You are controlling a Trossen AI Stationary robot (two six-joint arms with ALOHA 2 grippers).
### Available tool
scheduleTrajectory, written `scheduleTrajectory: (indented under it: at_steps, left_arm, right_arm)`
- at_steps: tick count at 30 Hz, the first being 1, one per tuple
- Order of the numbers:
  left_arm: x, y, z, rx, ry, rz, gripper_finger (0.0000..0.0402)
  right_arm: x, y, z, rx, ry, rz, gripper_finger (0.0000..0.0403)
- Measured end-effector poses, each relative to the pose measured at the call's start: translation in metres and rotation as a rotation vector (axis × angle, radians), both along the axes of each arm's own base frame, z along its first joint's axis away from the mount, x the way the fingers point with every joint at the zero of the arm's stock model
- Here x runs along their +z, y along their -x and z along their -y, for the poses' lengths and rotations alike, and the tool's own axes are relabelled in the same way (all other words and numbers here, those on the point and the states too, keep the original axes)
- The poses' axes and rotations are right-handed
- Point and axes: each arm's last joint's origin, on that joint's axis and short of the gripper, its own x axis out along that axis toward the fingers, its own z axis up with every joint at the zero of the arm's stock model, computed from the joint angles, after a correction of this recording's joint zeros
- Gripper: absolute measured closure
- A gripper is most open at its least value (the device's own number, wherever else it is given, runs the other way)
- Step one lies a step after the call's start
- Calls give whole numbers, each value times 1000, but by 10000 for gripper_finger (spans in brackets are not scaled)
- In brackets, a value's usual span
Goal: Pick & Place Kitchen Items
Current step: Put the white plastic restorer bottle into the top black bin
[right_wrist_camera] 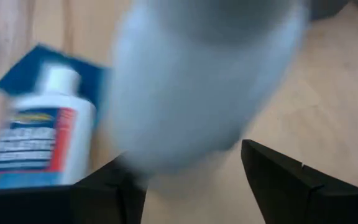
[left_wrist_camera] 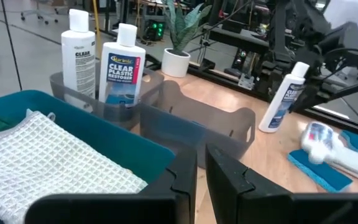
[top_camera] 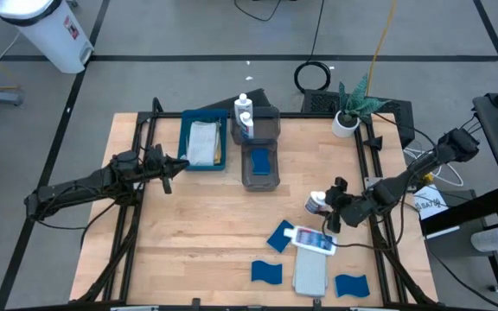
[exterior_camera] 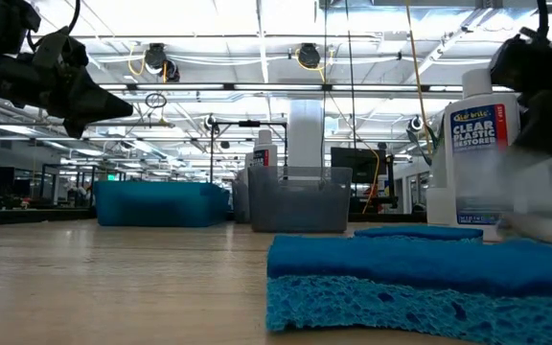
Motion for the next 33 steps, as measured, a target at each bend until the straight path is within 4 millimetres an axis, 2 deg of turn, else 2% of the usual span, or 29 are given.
scheduleTrajectory:
  at_steps: [10,13,18,22,24,29,33]
  left_arm:
    - [0,0,0,18,-1,0,364]
    - [0,0,0,18,-1,0,364]
    - [0,0,-1,19,-2,1,364]
    - [2,0,-1,22,5,25,364]
    - [4,0,-1,33,54,66,364]
    - [14,-1,-2,74,126,191,359]
    - [32,-4,-1,-20,95,333,315]
  right_arm:
    - [-46,12,10,-55,-17,237,193]
    - [-54,17,14,-67,-26,268,215]
    - [-52,16,15,-99,37,311,270]
    - [-47,14,15,-70,124,341,315]
    - [-43,11,15,-55,184,348,321]
    - [-8,-8,11,-63,268,453,321]
    - [23,-24,12,-71,312,489,321]
